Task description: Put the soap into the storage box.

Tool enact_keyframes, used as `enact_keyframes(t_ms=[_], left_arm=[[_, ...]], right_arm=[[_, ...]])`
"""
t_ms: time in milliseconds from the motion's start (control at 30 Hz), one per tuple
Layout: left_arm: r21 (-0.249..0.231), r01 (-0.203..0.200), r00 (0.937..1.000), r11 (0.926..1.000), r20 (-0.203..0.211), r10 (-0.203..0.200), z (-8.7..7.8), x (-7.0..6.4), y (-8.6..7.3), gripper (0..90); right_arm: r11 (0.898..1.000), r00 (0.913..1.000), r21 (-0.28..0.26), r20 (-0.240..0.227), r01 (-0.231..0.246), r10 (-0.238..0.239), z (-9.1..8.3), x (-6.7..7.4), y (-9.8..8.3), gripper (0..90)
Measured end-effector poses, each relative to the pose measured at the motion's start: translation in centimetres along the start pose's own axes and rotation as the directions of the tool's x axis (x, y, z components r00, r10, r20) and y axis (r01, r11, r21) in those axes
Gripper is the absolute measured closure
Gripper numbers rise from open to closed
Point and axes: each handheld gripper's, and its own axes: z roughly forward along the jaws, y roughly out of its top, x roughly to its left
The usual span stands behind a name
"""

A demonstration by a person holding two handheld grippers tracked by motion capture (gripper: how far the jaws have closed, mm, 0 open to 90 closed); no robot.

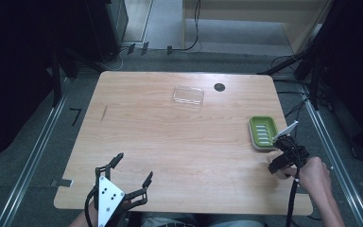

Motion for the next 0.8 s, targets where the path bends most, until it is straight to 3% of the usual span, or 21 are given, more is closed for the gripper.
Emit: enact_keyframes(t_ms=[800], left_arm=[[0.000, 0.000, 1.0000, 1.0000, 0.000, 0.000, 0.0, 0.0, 0.0, 9.9]], right_arm=[[1.000, 0.9999, -0.002, 0.003, 0.010, -0.010, -0.8, -0.1, 1.9, 33.6]])
